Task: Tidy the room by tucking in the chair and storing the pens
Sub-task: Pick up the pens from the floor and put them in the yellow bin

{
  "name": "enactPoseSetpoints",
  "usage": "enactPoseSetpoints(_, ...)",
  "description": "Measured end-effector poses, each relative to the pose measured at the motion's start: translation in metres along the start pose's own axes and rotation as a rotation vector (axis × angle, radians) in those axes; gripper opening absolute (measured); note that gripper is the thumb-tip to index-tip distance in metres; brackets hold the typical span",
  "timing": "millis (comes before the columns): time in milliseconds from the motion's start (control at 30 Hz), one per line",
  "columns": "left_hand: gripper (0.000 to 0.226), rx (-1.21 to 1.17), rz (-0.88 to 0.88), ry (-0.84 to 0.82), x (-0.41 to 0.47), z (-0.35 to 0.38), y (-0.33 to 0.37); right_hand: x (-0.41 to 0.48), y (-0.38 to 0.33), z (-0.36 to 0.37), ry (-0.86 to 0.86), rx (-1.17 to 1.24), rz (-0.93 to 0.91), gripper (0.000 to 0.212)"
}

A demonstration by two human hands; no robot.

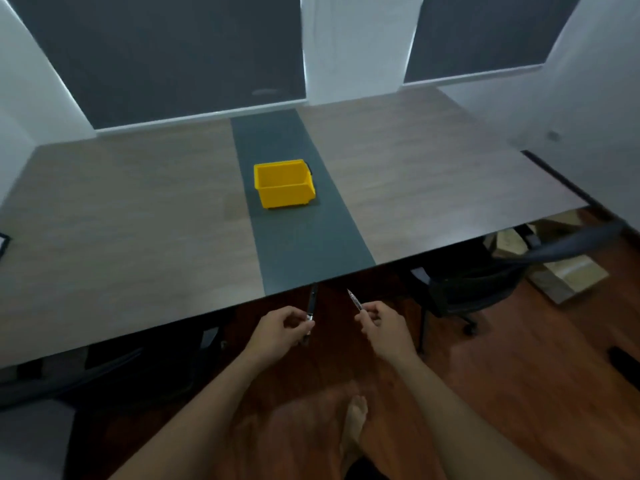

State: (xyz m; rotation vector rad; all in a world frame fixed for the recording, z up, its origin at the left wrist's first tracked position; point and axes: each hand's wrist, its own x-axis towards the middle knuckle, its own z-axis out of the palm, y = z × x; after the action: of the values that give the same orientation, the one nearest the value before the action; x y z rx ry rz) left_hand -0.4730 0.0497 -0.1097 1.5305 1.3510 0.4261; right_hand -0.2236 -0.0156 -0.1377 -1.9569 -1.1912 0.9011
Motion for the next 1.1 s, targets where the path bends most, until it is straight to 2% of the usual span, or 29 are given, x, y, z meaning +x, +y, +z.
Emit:
enactPoseSetpoints(500,0.016,-0.108,-0.120,0.225,0.147,-0.063,0.029,0.217,-0.057,0.014,-0.205,0.002,-0.081,0.005)
enactPoseSetpoints(900,0.009,-0.117,-0.103,0.264,0.242,-0.134,0.018,0.319,-0.107,0.059,-0.200,0.024,-0.061,0.008)
enactPoseSetpoints(1100,0.016,-0.115,-0.053,0.242,0.303,-0.186,0.008,0.372,-0.146,0.070,-0.169,0.006,-0.069,0.006)
